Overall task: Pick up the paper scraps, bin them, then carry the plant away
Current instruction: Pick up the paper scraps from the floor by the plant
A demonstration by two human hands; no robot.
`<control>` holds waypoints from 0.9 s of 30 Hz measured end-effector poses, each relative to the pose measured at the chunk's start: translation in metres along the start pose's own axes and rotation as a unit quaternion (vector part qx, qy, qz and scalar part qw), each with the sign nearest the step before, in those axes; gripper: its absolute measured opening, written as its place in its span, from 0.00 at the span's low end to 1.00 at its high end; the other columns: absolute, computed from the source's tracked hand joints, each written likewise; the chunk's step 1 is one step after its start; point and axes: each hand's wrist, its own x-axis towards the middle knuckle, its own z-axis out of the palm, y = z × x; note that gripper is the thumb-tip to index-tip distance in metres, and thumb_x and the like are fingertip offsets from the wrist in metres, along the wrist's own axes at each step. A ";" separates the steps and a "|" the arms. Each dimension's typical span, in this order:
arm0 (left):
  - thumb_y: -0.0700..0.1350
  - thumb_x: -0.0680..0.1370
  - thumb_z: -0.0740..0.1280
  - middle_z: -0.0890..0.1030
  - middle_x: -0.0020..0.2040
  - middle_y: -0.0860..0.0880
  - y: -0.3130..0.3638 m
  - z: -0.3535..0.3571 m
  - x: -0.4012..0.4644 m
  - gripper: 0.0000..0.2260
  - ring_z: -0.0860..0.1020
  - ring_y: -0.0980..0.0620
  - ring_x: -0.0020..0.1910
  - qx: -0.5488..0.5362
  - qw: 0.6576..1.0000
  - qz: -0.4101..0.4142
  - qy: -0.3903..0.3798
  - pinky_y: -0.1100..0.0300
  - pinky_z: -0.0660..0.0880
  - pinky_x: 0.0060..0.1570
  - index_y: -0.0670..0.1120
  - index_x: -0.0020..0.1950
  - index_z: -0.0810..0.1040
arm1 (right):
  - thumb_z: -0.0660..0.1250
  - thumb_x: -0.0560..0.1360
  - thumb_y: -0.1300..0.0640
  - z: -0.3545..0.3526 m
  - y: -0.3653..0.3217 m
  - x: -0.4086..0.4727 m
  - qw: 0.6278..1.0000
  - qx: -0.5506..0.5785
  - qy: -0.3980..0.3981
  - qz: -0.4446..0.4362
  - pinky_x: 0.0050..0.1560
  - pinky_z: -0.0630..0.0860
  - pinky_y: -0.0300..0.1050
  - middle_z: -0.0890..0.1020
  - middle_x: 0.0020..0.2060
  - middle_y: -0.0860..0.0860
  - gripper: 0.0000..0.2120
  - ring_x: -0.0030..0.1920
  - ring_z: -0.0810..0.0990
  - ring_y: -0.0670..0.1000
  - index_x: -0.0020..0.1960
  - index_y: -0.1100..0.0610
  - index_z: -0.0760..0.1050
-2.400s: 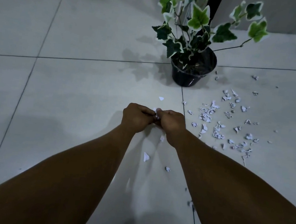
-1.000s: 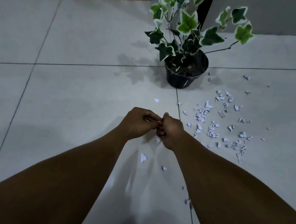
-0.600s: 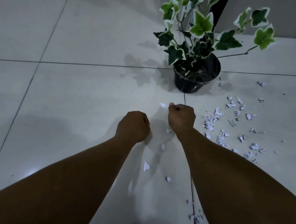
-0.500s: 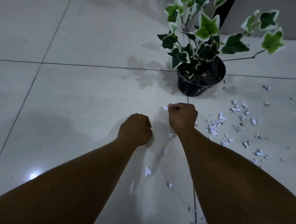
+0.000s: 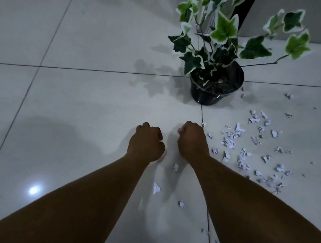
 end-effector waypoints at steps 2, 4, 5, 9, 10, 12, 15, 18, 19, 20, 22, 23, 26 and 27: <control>0.43 0.75 0.66 0.77 0.56 0.43 0.004 0.005 -0.004 0.11 0.76 0.43 0.57 -0.013 1.000 0.004 0.002 0.52 0.76 0.54 0.46 0.56 0.81 | 0.57 0.80 0.59 -0.008 0.014 -0.013 0.999 0.005 0.012 -0.029 0.49 0.72 0.49 0.79 0.49 0.59 0.08 0.51 0.79 0.59 0.53 0.62 0.71; 0.42 0.74 0.66 0.80 0.55 0.45 0.008 0.010 -0.009 0.11 0.78 0.45 0.56 -0.026 1.000 0.002 -0.013 0.55 0.76 0.53 0.47 0.54 0.82 | 0.56 0.80 0.62 -0.021 0.028 -0.022 0.999 0.008 0.033 -0.020 0.45 0.70 0.47 0.79 0.48 0.61 0.06 0.50 0.79 0.61 0.55 0.63 0.69; 0.42 0.73 0.65 0.81 0.54 0.46 0.011 0.012 -0.011 0.11 0.79 0.46 0.55 -0.030 0.999 -0.003 -0.022 0.57 0.76 0.52 0.48 0.53 0.82 | 0.57 0.78 0.64 -0.029 0.035 -0.025 0.999 0.010 0.042 -0.005 0.43 0.69 0.46 0.80 0.47 0.61 0.07 0.49 0.80 0.61 0.55 0.63 0.68; 0.45 0.70 0.66 0.82 0.49 0.49 0.029 0.020 -0.021 0.09 0.81 0.47 0.48 -0.036 0.998 -0.009 -0.052 0.59 0.77 0.46 0.48 0.49 0.81 | 0.60 0.71 0.71 -0.061 0.064 -0.028 0.985 0.080 0.121 0.090 0.45 0.71 0.44 0.80 0.48 0.61 0.14 0.50 0.80 0.61 0.55 0.61 0.69; 0.46 0.70 0.66 0.82 0.47 0.49 0.033 0.021 -0.022 0.09 0.81 0.46 0.47 -0.032 0.998 -0.006 -0.061 0.59 0.77 0.44 0.48 0.48 0.80 | 0.61 0.71 0.71 -0.067 0.071 -0.027 0.981 0.087 0.137 0.109 0.46 0.70 0.43 0.79 0.49 0.61 0.15 0.51 0.79 0.62 0.56 0.62 0.69; 0.48 0.70 0.66 0.81 0.48 0.48 0.041 0.024 -0.021 0.09 0.80 0.46 0.48 -0.028 0.997 0.001 -0.071 0.59 0.75 0.44 0.48 0.49 0.79 | 0.60 0.71 0.71 -0.078 0.078 -0.026 0.977 0.076 0.145 0.136 0.48 0.68 0.44 0.77 0.52 0.63 0.14 0.53 0.77 0.63 0.56 0.64 0.69; 0.47 0.71 0.66 0.80 0.51 0.47 0.049 0.027 -0.018 0.10 0.80 0.44 0.49 -0.033 0.998 0.001 -0.062 0.59 0.75 0.45 0.48 0.51 0.78 | 0.60 0.73 0.69 -0.082 0.085 -0.017 0.978 0.021 0.129 0.163 0.55 0.71 0.49 0.74 0.57 0.65 0.14 0.58 0.75 0.63 0.58 0.68 0.68; 0.46 0.72 0.64 0.80 0.51 0.46 0.055 0.028 -0.014 0.10 0.80 0.43 0.48 -0.036 0.999 0.003 -0.038 0.56 0.77 0.46 0.47 0.51 0.78 | 0.60 0.75 0.64 -0.077 0.091 -0.006 0.981 0.003 0.074 0.181 0.54 0.72 0.53 0.73 0.59 0.64 0.14 0.59 0.74 0.64 0.60 0.66 0.68; 0.45 0.72 0.64 0.80 0.51 0.46 0.057 0.027 -0.011 0.10 0.80 0.43 0.49 -0.030 0.999 0.006 -0.023 0.55 0.77 0.47 0.47 0.52 0.78 | 0.59 0.76 0.63 -0.073 0.090 -0.003 0.982 0.005 0.060 0.177 0.54 0.72 0.54 0.73 0.59 0.64 0.14 0.59 0.74 0.64 0.61 0.66 0.68; 0.45 0.73 0.65 0.79 0.52 0.46 0.058 0.026 -0.009 0.10 0.79 0.43 0.50 -0.025 1.000 0.008 -0.009 0.55 0.76 0.48 0.47 0.53 0.77 | 0.58 0.77 0.62 -0.069 0.089 -0.002 0.984 0.006 0.054 0.169 0.55 0.72 0.55 0.72 0.59 0.64 0.14 0.59 0.73 0.64 0.61 0.66 0.67; 0.45 0.74 0.66 0.78 0.54 0.45 0.059 0.024 -0.006 0.13 0.78 0.43 0.54 -0.022 1.000 0.002 0.007 0.54 0.74 0.49 0.45 0.58 0.76 | 0.58 0.80 0.58 -0.060 0.082 -0.003 0.988 -0.014 0.076 0.137 0.56 0.71 0.56 0.72 0.59 0.65 0.15 0.59 0.73 0.65 0.61 0.67 0.67; 0.45 0.75 0.66 0.77 0.56 0.45 0.059 0.023 -0.004 0.15 0.77 0.43 0.55 -0.024 1.000 -0.004 0.005 0.54 0.72 0.50 0.45 0.60 0.75 | 0.58 0.81 0.55 -0.056 0.080 -0.003 0.988 -0.034 0.097 0.112 0.55 0.71 0.56 0.73 0.58 0.65 0.17 0.58 0.74 0.66 0.61 0.68 0.68; 0.43 0.75 0.66 0.76 0.60 0.44 0.060 0.020 0.000 0.18 0.76 0.43 0.60 -0.043 0.999 0.002 -0.012 0.55 0.72 0.54 0.44 0.65 0.74 | 0.57 0.81 0.46 -0.046 0.070 0.001 0.990 -0.066 0.111 0.048 0.53 0.72 0.55 0.74 0.57 0.63 0.22 0.57 0.74 0.64 0.62 0.65 0.67; 0.42 0.75 0.66 0.76 0.61 0.44 0.060 0.019 0.001 0.20 0.75 0.44 0.61 -0.047 0.999 0.010 -0.015 0.55 0.72 0.56 0.44 0.67 0.72 | 0.57 0.80 0.44 -0.043 0.065 0.004 0.992 -0.066 0.102 0.043 0.53 0.73 0.56 0.73 0.58 0.62 0.23 0.58 0.73 0.63 0.62 0.64 0.66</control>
